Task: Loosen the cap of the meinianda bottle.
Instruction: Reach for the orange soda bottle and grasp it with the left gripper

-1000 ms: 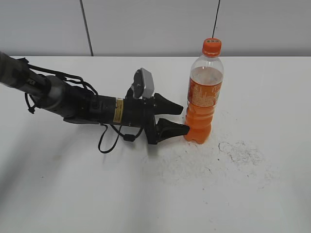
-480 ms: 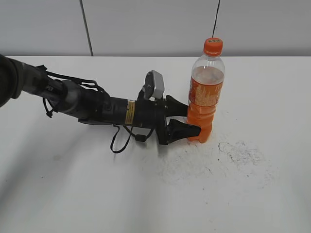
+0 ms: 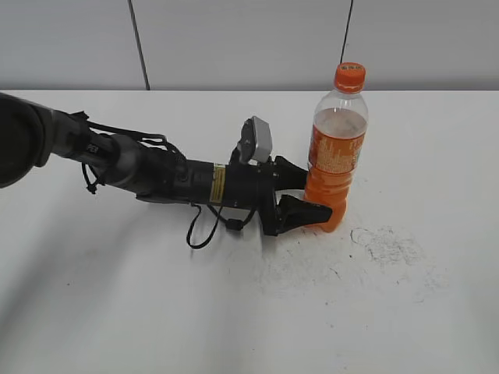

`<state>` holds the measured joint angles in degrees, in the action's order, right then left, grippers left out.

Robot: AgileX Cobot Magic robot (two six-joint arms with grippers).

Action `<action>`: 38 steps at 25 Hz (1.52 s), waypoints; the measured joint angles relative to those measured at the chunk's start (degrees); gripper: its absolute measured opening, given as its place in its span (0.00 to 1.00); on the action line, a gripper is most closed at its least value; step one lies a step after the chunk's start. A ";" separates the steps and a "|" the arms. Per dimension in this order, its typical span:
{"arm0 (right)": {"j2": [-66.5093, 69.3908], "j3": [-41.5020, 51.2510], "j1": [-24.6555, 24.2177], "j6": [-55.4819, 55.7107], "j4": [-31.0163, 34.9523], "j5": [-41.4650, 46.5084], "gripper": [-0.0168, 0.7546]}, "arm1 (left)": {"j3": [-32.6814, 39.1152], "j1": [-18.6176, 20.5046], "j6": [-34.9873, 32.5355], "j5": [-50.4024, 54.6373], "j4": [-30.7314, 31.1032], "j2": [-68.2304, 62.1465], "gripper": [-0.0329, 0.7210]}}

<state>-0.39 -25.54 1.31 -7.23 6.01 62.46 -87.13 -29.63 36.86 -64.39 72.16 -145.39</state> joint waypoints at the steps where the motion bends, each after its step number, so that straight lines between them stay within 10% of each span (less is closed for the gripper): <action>1: 0.00 0.00 0.00 0.00 0.00 0.00 0.62 | -0.53 -0.15 0.11 -0.07 0.00 -0.28 0.82; 38: 0.00 0.00 0.00 0.00 0.00 0.00 0.62 | -2.14 -5.85 1.80 5.88 -5.31 -1.01 0.93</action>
<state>-0.39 -25.54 1.31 -7.23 6.01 62.46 -89.28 -35.48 38.66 -58.51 66.84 -146.40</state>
